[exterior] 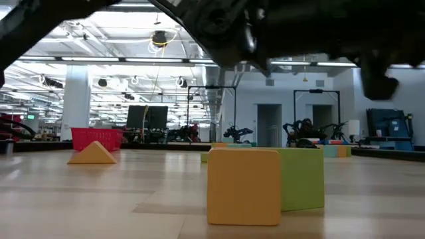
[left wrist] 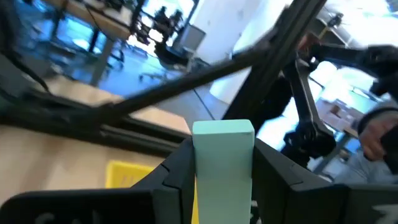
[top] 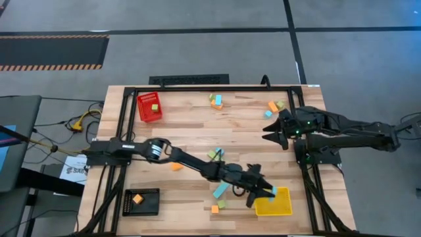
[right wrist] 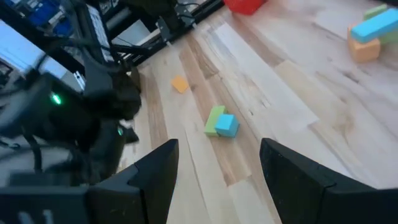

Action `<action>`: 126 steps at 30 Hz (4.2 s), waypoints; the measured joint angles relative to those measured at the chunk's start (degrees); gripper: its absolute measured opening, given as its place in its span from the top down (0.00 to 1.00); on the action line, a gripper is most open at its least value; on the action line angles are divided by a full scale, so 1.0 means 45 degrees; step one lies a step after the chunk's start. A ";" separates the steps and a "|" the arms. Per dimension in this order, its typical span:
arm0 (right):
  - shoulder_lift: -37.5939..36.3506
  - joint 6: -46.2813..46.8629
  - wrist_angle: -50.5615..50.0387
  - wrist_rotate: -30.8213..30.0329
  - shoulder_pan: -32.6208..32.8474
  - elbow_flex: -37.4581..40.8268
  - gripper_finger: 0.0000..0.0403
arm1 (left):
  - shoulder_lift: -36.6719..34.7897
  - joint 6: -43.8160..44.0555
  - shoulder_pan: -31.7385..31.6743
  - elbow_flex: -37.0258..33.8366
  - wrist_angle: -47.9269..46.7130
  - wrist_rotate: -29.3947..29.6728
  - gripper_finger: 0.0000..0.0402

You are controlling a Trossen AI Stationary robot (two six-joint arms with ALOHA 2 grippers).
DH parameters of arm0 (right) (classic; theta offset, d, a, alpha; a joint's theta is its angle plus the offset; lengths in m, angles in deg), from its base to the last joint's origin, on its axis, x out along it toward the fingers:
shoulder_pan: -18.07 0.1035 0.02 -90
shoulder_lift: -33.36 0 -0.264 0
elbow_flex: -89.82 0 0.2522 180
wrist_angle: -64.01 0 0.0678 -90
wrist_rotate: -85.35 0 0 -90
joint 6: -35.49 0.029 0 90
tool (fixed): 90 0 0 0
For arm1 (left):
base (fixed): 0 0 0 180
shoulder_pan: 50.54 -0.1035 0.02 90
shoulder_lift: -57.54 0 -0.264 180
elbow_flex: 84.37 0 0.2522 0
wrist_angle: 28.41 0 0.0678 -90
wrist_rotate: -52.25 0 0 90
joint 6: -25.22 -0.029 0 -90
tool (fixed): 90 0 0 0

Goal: Sort & place blocks by color
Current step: Put the blue block into the yellow bin, then put the yellow block into the black bin

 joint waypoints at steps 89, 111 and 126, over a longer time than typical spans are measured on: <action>1.5929 -0.4643 -0.4941 -0.3656 -1.0189 -0.6339 0.39 | -1.6971 -0.3793 -0.5606 -1.3676 -0.9429 0.1760 0.44; 1.2169 -0.4351 -0.2572 0.0575 -0.9362 -0.6290 0.72 | -1.9182 -0.1325 -0.5939 -1.6704 -0.4783 0.2286 0.44; 1.1470 0.1004 0.6883 0.6033 -0.4225 -0.6246 0.72 | -1.9077 0.1025 -0.5896 -1.9617 0.2164 0.1582 0.44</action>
